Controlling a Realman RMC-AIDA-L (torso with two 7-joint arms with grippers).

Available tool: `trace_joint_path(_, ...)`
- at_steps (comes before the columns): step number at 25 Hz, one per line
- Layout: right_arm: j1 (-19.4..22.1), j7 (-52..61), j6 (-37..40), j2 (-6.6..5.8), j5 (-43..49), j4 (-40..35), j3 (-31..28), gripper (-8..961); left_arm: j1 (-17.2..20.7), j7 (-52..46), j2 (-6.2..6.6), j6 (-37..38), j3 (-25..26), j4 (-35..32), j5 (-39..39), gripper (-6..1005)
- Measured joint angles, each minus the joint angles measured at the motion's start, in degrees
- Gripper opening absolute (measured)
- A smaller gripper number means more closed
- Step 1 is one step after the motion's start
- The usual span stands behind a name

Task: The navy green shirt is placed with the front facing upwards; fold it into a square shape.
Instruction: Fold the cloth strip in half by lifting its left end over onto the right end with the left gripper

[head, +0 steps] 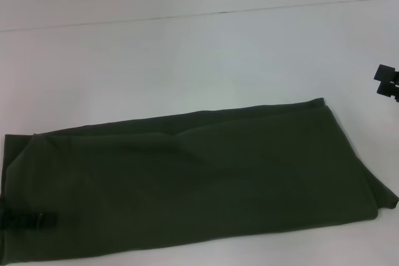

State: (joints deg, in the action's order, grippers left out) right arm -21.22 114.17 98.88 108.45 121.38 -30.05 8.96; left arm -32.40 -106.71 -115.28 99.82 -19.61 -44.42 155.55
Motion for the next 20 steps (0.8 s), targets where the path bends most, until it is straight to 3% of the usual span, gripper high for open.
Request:
trace_joint_path(11,0.0,0.0,0.0,0.0,0.0,0.1,0.0,893,-0.5,0.2,-0.15,-0.4,-0.1,0.1,-0.2,883)
trace_joint_path(20,-0.1,0.0,0.0,0.0,0.0,0.1,0.0,893,-0.5,-0.9,-0.04,-2.6,0.4,-0.3,-0.2,718)
